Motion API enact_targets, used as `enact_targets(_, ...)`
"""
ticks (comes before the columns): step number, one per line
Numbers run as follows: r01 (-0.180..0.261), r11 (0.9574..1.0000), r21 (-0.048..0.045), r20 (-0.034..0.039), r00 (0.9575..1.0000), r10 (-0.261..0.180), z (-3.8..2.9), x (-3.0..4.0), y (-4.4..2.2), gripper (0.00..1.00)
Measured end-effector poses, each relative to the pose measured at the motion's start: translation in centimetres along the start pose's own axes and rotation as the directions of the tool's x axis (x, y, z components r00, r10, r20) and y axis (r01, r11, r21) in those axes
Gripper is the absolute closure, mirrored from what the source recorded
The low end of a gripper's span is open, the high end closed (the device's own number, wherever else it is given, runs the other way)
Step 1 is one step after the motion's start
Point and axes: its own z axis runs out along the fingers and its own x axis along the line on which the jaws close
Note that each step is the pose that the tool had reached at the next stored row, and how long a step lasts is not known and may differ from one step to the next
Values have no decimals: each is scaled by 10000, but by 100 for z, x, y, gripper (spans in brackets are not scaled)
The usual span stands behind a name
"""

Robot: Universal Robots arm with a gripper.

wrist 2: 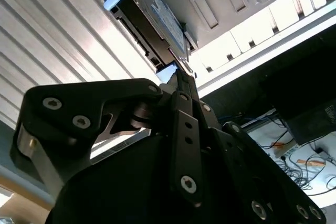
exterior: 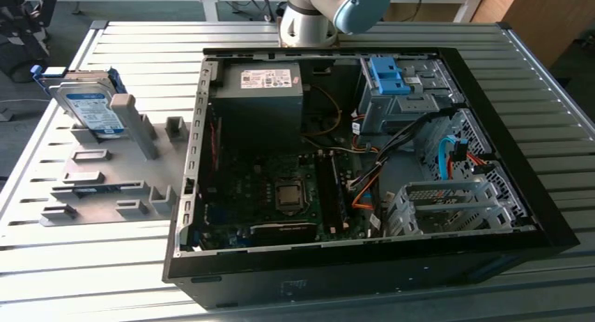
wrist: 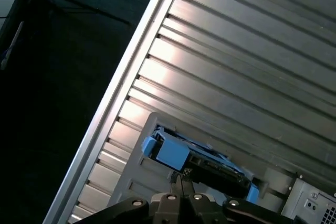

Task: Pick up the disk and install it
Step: 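Pick up the disk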

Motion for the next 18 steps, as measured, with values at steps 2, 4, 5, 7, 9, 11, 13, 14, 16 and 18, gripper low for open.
enact_targets(2, 359, 9994, -3, -16, 9994, -359, 2, 0, 0, 89)
enact_targets(4, 717, 9974, -7, -31, 9974, -717, 4, 0, 0, 89)
enact_targets(5, 897, 9960, -9, -39, 9960, -897, 5, 0, 0, 89)
enact_targets(7, 1265, 9920, -14, -54, 9920, -1265, 7, 0, 0, 89)
enact_targets(9, 1625, 9867, -19, -70, 9867, -1625, 9, 0, 0, 89)
enact_targets(11, 1971, 9804, -25, -84, 9803, -1971, 10, 0, 0, 89)
enact_targets(13, 2294, 9733, -31, -98, 9733, -2294, 11, 0, 0, 89)
enact_targets(14, 2462, 9692, -34, -104, 9692, -2462, 12, 0, -1, 89)
enact_targets(16, 2755, 9613, -39, -116, 9612, -2755, 13, 0, -1, 89)
enact_targets(18, 3006, 9537, -45, -126, 9536, -3007, 14, 1, -1, 89)
